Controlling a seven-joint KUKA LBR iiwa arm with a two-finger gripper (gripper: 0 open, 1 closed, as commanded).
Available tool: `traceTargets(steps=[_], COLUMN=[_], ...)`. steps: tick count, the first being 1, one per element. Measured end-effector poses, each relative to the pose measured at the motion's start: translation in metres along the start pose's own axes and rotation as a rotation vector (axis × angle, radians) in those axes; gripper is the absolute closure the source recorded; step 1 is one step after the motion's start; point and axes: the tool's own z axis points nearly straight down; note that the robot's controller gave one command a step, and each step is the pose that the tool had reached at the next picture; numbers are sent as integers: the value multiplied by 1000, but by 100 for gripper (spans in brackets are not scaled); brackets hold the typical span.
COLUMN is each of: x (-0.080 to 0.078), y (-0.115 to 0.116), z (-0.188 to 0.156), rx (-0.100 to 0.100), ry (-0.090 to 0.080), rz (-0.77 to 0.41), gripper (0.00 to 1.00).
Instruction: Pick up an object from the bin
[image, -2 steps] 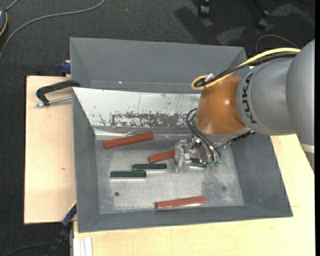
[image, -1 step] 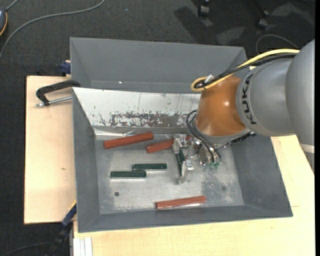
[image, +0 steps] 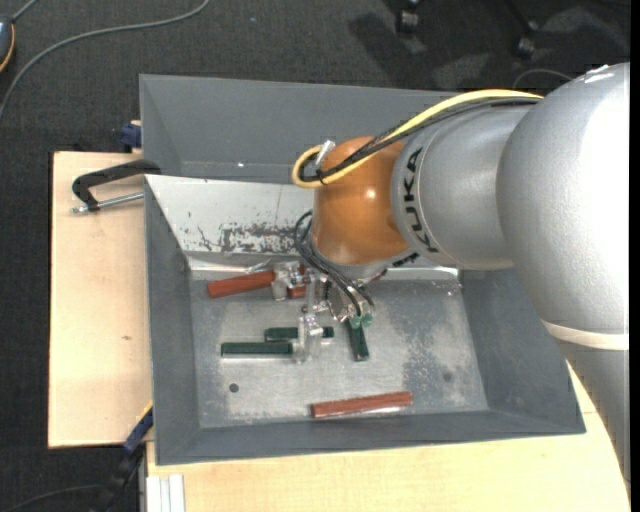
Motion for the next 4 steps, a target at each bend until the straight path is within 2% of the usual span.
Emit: traceTargets(steps=[1, 2, 3, 4], x=[1, 1, 57, 56], y=[-5, -5, 50, 50], z=[1, 1, 11, 11], rx=[3, 4, 1, 2], ry=[3, 3, 10, 8], rz=[6, 7, -345, -344], gripper=[100, 0, 0, 100])
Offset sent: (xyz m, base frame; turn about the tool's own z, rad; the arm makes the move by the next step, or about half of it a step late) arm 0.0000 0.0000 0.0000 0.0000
